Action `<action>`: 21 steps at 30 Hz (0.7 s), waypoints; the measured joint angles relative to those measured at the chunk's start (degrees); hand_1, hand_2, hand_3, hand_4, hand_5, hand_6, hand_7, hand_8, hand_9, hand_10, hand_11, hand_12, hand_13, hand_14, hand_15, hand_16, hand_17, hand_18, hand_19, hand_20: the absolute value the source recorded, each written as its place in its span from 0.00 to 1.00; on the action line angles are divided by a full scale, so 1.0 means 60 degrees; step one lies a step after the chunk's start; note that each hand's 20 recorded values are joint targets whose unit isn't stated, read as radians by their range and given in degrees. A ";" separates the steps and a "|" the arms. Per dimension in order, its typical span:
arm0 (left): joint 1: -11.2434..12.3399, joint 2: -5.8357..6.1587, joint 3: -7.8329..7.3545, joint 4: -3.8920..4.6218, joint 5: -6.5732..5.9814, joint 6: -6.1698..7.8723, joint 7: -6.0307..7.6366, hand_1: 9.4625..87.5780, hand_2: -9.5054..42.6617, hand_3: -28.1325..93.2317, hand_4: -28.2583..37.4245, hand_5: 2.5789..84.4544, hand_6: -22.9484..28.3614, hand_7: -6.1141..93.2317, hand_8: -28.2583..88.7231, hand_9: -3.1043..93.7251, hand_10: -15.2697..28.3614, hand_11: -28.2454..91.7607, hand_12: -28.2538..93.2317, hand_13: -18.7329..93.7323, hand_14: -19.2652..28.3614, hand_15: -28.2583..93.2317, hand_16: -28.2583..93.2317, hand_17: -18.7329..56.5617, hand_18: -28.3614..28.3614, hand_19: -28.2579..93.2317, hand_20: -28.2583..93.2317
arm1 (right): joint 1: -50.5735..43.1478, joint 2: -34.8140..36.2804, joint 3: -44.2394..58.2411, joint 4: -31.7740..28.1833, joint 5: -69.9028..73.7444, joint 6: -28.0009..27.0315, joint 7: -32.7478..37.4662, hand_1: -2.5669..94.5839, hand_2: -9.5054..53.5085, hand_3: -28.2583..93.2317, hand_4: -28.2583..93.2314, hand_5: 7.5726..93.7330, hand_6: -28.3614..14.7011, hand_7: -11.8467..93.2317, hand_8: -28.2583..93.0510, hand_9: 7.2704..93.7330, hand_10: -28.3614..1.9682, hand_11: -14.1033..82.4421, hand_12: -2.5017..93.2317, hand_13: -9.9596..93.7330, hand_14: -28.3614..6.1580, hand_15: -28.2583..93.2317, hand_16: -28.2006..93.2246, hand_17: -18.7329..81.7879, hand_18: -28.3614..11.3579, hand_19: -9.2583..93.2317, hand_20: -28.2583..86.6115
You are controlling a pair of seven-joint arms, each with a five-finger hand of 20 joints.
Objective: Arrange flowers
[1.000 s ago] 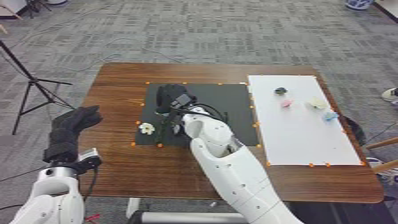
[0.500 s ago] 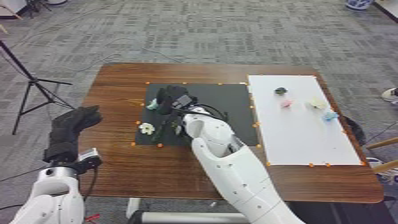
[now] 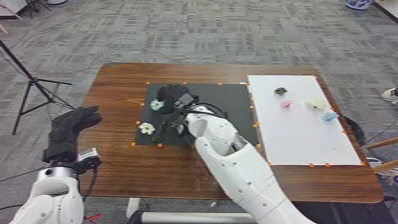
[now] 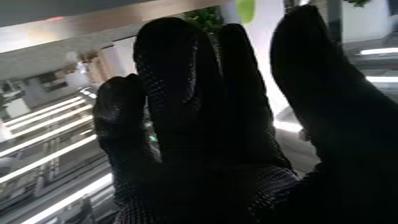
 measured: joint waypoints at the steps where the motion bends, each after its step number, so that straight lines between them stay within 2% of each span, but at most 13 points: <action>1: -0.0005 0.0000 0.0004 0.0000 0.0000 0.0000 -0.0001 0.23 0.45 0.80 0.04 0.68 0.48 0.27 0.16 0.63 0.66 0.45 0.35 0.59 0.80 0.48 0.22 0.37 0.72 0.32 0.39 | -0.0009 -0.0024 0.0146 0.0006 -0.0138 -0.0049 -0.0418 0.35 0.16 0.84 0.07 0.55 0.59 0.28 0.14 0.55 0.52 0.25 0.16 0.75 0.48 0.73 0.49 0.51 0.14 0.88 0.73; 5: -0.0023 0.0000 0.0020 0.0009 0.0000 0.0013 0.0001 0.23 0.45 0.80 0.03 0.69 0.48 0.26 0.16 0.64 0.67 0.45 0.36 0.59 0.80 0.49 0.22 0.37 0.72 0.32 0.39 | -0.0012 -0.0094 0.0616 -0.0001 -0.0960 -0.0518 -0.2045 0.29 0.23 0.83 0.08 0.50 0.55 0.24 0.15 0.47 0.48 0.23 0.16 0.73 0.41 0.74 0.48 0.50 0.11 0.87 0.74; 8: -0.0043 0.0003 0.0060 0.0019 -0.0039 0.0113 0.0051 0.23 0.44 0.81 0.02 0.69 0.49 0.26 0.17 0.64 0.68 0.45 0.37 0.59 0.80 0.50 0.22 0.37 0.72 0.32 0.39 | 0.0021 -0.0254 0.0968 -0.0047 -0.1355 -0.1733 -0.2742 0.27 0.27 0.82 0.09 0.48 0.53 0.23 0.16 0.42 0.48 0.21 0.15 0.72 0.39 0.75 0.46 0.49 0.09 0.88 0.75; 11: -0.0107 0.0007 0.0184 0.0045 -0.0082 0.0403 0.0189 0.23 0.44 0.81 0.01 0.69 0.48 0.26 0.17 0.65 0.67 0.45 0.37 0.59 0.80 0.50 0.22 0.37 0.72 0.32 0.39 | 0.0150 -0.0463 0.1202 -0.0077 -0.1976 -0.3301 -0.3246 0.25 0.31 0.82 0.08 0.45 0.48 0.21 0.16 0.37 0.49 0.21 0.14 0.72 0.37 0.79 0.45 0.50 0.06 0.89 0.75; 13: -0.0156 0.0007 0.0265 0.0055 -0.0110 0.0617 0.0292 0.23 0.44 0.81 0.01 0.69 0.48 0.26 0.17 0.65 0.67 0.45 0.38 0.59 0.79 0.50 0.22 0.38 0.72 0.32 0.39 | 0.0271 -0.0579 0.1213 -0.0062 -0.2317 -0.3975 -0.3570 0.25 0.33 0.82 0.08 0.43 0.45 0.21 0.16 0.35 0.49 0.21 0.14 0.72 0.37 0.80 0.45 0.50 0.05 0.90 0.76; 21: -0.0509 0.0022 0.0617 0.0150 -0.0119 0.0864 0.0382 0.21 0.43 0.82 0.00 0.68 0.46 0.27 0.18 0.65 0.65 0.45 0.39 0.59 0.78 0.50 0.22 0.38 0.71 0.32 0.39 | 0.0625 -0.1124 0.1285 0.0299 -0.2244 -0.3878 -0.3786 0.25 0.36 0.82 0.08 0.42 0.41 0.19 0.15 0.32 0.49 0.21 0.11 0.73 0.38 0.84 0.44 0.52 0.03 0.93 0.76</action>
